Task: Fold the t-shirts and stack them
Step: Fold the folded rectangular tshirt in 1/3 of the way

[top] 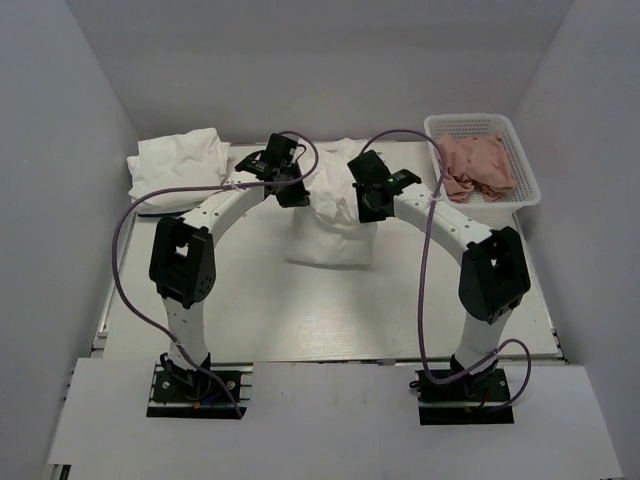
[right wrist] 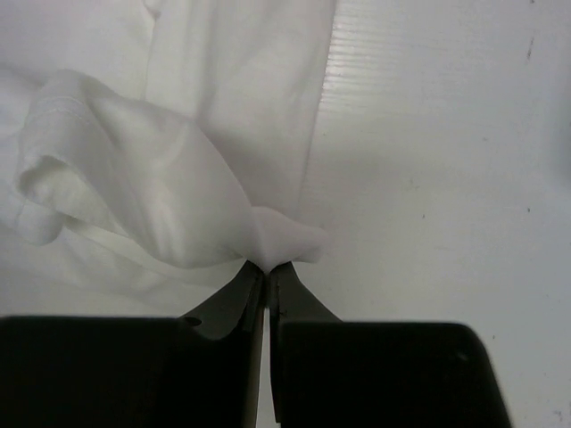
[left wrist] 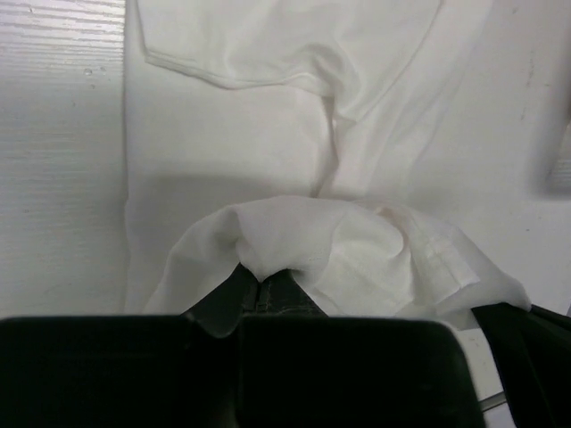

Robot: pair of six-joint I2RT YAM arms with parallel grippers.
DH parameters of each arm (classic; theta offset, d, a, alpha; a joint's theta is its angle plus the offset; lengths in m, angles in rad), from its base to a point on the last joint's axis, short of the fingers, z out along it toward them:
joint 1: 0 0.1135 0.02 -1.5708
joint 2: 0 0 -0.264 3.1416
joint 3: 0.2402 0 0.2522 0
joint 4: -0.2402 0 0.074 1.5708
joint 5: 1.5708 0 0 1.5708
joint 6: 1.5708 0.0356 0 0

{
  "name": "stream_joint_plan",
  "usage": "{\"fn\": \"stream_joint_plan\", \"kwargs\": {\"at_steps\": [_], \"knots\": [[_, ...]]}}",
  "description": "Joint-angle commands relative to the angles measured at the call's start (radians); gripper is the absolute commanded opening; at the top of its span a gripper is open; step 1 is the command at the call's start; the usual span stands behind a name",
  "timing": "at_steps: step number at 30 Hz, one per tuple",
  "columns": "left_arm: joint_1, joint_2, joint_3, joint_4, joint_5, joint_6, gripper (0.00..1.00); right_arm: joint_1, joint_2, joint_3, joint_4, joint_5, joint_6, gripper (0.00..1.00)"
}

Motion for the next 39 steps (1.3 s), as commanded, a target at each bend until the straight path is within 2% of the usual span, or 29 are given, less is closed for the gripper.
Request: {"fn": "stream_joint_plan", "kwargs": {"at_steps": [1,8,16,19,20,21,22,23,24,25,28,29,30,31,33,39], "knots": [[0.021,0.010,0.036,-0.007,0.028,0.023,0.00,-0.018,0.048,0.060,0.071,-0.070,-0.081,0.00],[0.041,0.030,0.005,0.028,0.019,0.014,0.00,-0.049,0.128,0.111,0.125,-0.110,-0.103,0.00],[0.070,0.097,0.014,0.068,0.080,0.023,0.00,-0.083,0.212,0.181,0.115,-0.115,-0.069,0.00],[0.079,0.125,0.048,0.079,0.100,0.023,0.02,-0.098,0.238,0.202,0.122,-0.112,-0.051,0.08],[0.079,0.148,0.066,0.079,0.101,0.023,0.14,-0.101,0.240,0.208,0.129,-0.119,-0.049,0.13],[0.090,0.148,0.086,0.067,0.114,0.023,0.58,-0.107,0.249,0.223,0.120,-0.118,-0.042,0.37],[0.090,0.160,0.126,0.066,0.125,0.034,0.75,-0.110,0.252,0.229,0.118,-0.115,-0.042,0.46],[0.090,0.160,0.143,0.066,0.125,0.034,0.89,-0.121,0.254,0.255,0.109,-0.118,-0.045,0.57],[0.090,0.148,0.152,0.066,0.125,0.046,0.99,-0.119,0.238,0.258,0.108,-0.126,-0.045,0.76],[0.099,0.136,0.163,0.066,0.125,0.062,1.00,-0.122,0.225,0.258,0.117,-0.147,-0.054,0.90],[0.099,0.057,0.113,0.066,0.114,0.071,1.00,-0.112,0.112,0.162,0.205,-0.223,-0.085,0.90],[0.099,0.029,0.080,0.066,0.114,0.071,1.00,-0.107,0.085,0.078,0.271,-0.257,-0.088,0.90],[0.099,-0.003,-0.005,0.079,0.104,0.071,1.00,-0.107,0.020,-0.021,0.304,-0.289,-0.085,0.90],[0.099,-0.034,-0.050,0.091,0.104,0.071,1.00,-0.106,-0.034,-0.113,0.375,-0.402,-0.082,0.90],[0.099,-0.141,-0.189,0.091,0.078,0.071,1.00,-0.089,-0.085,-0.217,0.463,-0.483,-0.083,0.90],[0.109,-0.413,-0.469,0.021,-0.063,0.034,1.00,-0.017,-0.027,-0.219,0.511,-0.607,-0.092,0.90]]}}
